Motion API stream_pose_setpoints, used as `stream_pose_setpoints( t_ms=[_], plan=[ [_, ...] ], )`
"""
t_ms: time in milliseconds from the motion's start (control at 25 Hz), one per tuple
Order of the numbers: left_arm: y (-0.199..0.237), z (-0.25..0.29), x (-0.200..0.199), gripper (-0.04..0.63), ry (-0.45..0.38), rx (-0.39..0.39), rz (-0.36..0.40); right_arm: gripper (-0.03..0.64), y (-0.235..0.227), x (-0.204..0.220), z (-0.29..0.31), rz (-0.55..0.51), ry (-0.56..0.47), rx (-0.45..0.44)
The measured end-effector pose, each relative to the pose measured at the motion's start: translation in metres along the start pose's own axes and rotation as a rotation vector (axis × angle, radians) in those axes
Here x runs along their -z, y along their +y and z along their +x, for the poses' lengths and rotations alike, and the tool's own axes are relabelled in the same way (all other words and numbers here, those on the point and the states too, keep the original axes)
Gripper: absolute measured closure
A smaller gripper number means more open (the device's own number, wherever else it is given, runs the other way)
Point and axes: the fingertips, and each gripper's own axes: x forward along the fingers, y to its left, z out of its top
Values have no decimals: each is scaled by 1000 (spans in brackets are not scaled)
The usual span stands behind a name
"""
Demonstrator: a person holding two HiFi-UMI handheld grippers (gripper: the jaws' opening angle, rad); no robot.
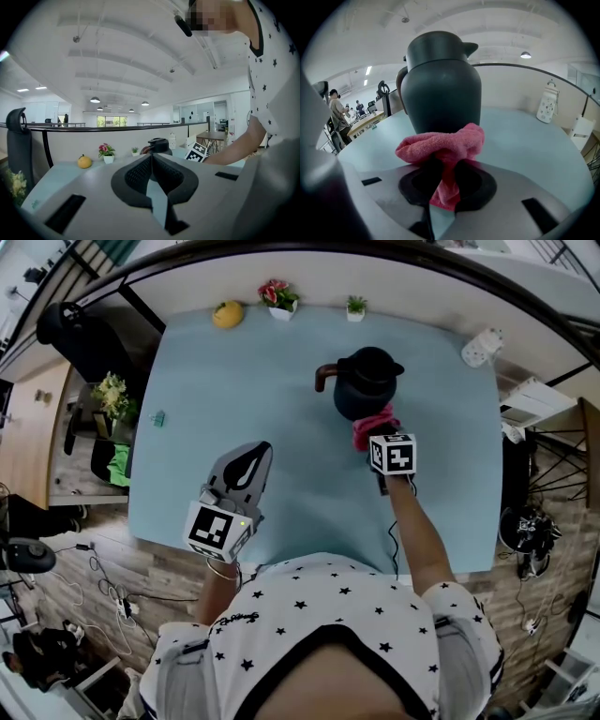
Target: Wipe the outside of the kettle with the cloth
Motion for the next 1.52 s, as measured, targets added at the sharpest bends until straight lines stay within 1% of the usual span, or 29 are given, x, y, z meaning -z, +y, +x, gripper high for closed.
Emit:
stream_pose_setpoints(
  t_ms=[240, 520, 640, 760, 920, 1080, 1200, 1280, 1520],
  plan=[
    [5, 0, 5, 565, 17, -14, -5, 537, -3, 10, 10, 10, 29, 3],
    [3, -3, 3, 565, 5, 2, 0, 538, -2, 11, 5, 35, 13, 22],
    [1, -5, 1, 565, -6, 21, 7, 540, 4, -1, -15, 74, -45, 21],
    [-3, -7, -3, 565, -22, 48, 19, 540, 13, -24, -42, 103, -142, 24],
    [-5, -10, -10, 565, -46, 81, 33, 540, 33, -63, -78, 110, -287, 28],
    [-6, -18, -12, 565, -59, 97, 36, 540, 52, -93, -97, 122, -384, 22],
    [-1, -26, -10, 565, -62, 96, 36, 540, 62, -111, -100, 140, -432, 29],
    [4, -32, -9, 565, -61, 90, 35, 540, 65, -119, -99, 155, -452, 52],
    [23, -46, -3, 565, -53, 74, 27, 540, 60, -119, -81, 222, -448, 133]
  ],
)
